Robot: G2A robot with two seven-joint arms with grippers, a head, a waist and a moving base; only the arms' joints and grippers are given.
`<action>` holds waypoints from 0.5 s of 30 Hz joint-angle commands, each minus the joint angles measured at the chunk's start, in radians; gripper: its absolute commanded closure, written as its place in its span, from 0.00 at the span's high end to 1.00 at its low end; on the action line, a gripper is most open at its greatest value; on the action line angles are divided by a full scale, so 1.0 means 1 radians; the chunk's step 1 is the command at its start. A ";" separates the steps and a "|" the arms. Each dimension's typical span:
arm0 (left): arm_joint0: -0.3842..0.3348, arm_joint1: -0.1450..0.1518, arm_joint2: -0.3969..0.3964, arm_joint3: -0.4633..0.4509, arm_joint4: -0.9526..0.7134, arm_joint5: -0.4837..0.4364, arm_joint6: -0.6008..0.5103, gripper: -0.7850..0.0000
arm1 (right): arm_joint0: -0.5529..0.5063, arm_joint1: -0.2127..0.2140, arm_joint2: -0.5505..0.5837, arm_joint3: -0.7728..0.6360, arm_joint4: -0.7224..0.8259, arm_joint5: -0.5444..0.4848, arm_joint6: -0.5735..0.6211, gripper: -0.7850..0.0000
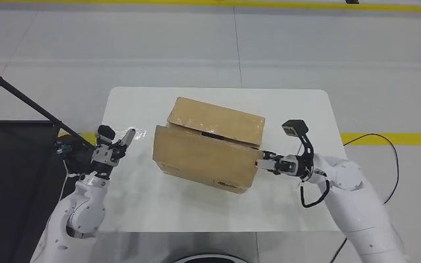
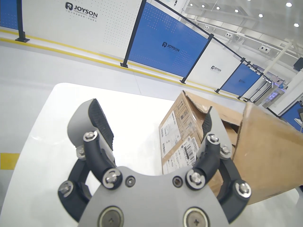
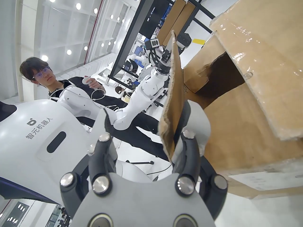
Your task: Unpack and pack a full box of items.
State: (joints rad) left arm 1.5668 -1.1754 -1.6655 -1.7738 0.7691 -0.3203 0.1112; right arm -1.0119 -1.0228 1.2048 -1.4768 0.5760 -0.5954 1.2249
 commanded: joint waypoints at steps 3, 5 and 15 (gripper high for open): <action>-0.042 0.001 0.019 0.033 0.013 -0.049 -0.022 1.00 | -0.020 0.018 0.014 -0.044 0.039 0.006 0.006 1.00; -0.059 0.002 0.029 0.045 0.015 -0.077 -0.032 1.00 | -0.025 0.024 0.017 -0.058 0.046 0.008 0.008 1.00; -0.092 0.006 0.044 0.060 -0.053 -0.239 -0.061 1.00 | -0.061 0.057 0.036 -0.136 0.126 0.020 0.020 1.00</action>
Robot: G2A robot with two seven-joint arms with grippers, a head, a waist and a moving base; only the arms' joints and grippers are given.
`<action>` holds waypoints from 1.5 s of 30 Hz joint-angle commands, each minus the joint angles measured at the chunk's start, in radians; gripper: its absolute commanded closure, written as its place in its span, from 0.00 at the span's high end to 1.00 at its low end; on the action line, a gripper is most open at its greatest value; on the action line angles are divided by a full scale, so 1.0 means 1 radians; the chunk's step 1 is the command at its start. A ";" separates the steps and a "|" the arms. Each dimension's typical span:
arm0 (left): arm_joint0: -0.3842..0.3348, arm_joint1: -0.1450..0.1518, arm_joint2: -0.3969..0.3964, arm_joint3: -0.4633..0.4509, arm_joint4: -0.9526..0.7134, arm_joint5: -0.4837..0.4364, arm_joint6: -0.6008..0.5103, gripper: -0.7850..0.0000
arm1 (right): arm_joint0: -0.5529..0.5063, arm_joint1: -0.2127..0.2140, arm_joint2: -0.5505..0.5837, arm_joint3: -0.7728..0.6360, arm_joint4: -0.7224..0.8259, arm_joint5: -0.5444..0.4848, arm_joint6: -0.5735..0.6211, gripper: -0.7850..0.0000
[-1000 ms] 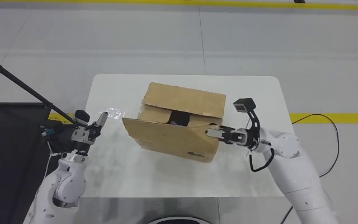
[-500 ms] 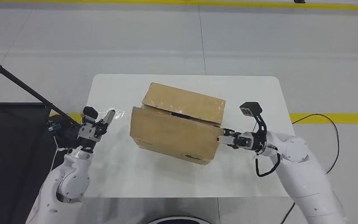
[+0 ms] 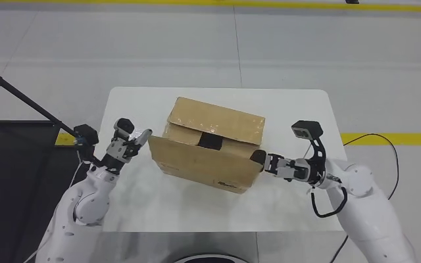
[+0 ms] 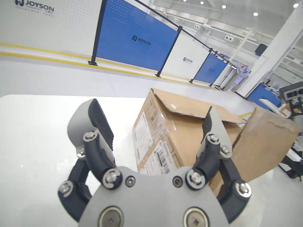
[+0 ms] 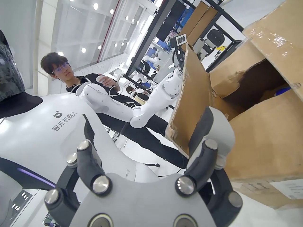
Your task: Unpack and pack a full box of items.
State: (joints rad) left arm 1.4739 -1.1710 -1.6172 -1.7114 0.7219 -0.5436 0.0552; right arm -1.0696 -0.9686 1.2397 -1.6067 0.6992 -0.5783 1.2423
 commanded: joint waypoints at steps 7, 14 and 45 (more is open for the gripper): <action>0.017 0.008 -0.028 -0.021 -0.037 -0.120 -0.013 1.00 | -0.017 0.024 -0.004 -0.057 -0.009 0.024 0.024 1.00; 0.039 0.015 -0.068 -0.044 -0.023 -0.173 -0.016 1.00 | -0.015 0.045 -0.025 -0.092 -0.043 0.028 0.028 1.00; 0.177 0.039 -0.150 -0.043 0.154 -0.389 -0.026 1.00 | 0.016 0.114 -0.073 0.042 0.117 0.148 -0.136 1.00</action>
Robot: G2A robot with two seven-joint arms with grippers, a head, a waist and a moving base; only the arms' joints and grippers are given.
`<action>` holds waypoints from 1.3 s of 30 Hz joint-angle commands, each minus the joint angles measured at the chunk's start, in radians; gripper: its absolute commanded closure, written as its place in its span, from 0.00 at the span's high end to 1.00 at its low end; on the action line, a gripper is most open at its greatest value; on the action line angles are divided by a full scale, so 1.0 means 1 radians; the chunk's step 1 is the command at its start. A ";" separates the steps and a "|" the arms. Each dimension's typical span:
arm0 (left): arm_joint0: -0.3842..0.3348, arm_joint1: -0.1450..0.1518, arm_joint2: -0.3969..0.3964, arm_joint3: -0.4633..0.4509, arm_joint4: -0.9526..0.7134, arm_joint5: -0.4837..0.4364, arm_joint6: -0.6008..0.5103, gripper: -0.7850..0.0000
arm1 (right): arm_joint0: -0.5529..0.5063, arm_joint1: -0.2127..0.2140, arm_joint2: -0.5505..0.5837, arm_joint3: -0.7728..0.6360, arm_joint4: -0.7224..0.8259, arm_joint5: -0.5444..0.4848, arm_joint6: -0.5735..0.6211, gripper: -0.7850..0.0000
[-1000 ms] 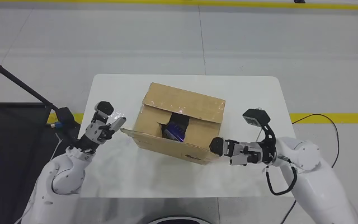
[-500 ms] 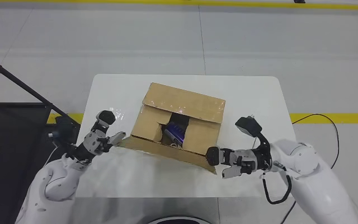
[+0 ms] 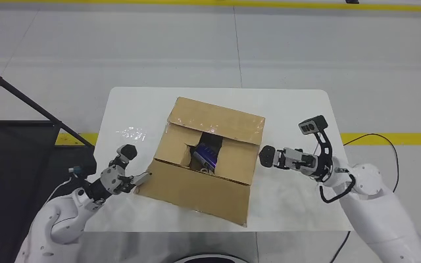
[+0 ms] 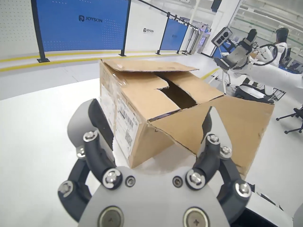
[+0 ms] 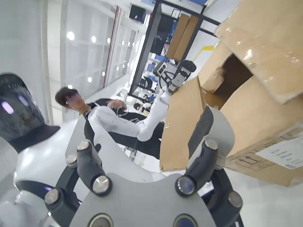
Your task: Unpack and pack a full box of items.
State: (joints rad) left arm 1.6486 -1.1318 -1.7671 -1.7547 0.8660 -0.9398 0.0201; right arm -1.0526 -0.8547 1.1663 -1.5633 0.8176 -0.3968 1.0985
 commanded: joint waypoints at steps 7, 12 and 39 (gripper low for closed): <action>0.012 -0.008 0.030 0.012 0.037 0.086 0.069 1.00 | -0.001 0.000 0.000 -0.001 -0.002 -0.034 0.008 1.00; 0.004 -0.011 0.078 0.047 -0.033 0.102 0.046 1.00 | -0.024 -0.004 0.007 -0.037 -0.029 -0.004 -0.069 1.00; -0.020 0.015 0.170 0.030 -0.445 0.020 -0.298 1.00 | -0.060 -0.028 0.058 -0.041 -0.055 0.092 -0.155 1.00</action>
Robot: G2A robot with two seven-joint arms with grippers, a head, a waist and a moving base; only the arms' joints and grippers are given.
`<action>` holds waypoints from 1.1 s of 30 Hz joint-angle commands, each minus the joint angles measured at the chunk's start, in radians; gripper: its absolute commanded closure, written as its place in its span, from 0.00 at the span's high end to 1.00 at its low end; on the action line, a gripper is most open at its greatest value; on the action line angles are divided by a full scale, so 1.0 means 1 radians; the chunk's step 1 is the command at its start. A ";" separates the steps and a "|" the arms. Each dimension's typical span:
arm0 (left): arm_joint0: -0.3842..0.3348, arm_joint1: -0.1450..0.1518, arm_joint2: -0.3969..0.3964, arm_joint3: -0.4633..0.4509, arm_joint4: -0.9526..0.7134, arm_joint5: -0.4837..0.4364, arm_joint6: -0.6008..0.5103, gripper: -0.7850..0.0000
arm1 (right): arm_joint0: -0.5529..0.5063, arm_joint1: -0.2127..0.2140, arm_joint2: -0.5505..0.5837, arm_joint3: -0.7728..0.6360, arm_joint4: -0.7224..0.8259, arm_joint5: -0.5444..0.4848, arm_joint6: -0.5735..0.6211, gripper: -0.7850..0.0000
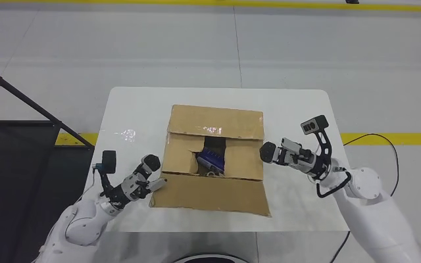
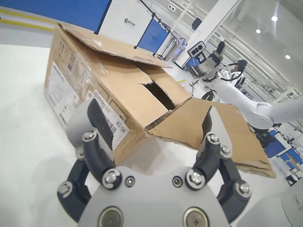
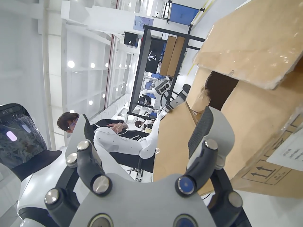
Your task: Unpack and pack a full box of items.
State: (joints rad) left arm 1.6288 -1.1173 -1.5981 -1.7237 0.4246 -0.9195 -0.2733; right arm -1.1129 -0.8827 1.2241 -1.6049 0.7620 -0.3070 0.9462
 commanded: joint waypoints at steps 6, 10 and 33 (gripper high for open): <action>-0.004 0.003 0.005 -0.002 0.012 0.015 0.004 1.00 | 0.001 0.000 0.000 0.000 0.001 0.002 -0.002 1.00; -0.005 0.003 0.002 0.002 0.048 0.022 0.029 1.00 | -0.002 -0.001 0.000 -0.003 -0.006 0.008 -0.014 1.00; 0.011 0.001 0.004 0.008 0.106 0.025 0.116 1.00 | -0.004 -0.011 0.015 -0.040 0.076 0.334 -0.110 1.00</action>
State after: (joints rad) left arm 1.6395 -1.1161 -1.5945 -1.7161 0.5303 -0.8942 -0.1576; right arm -1.1206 -0.8928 1.2417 -1.6438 0.8399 0.0059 0.8334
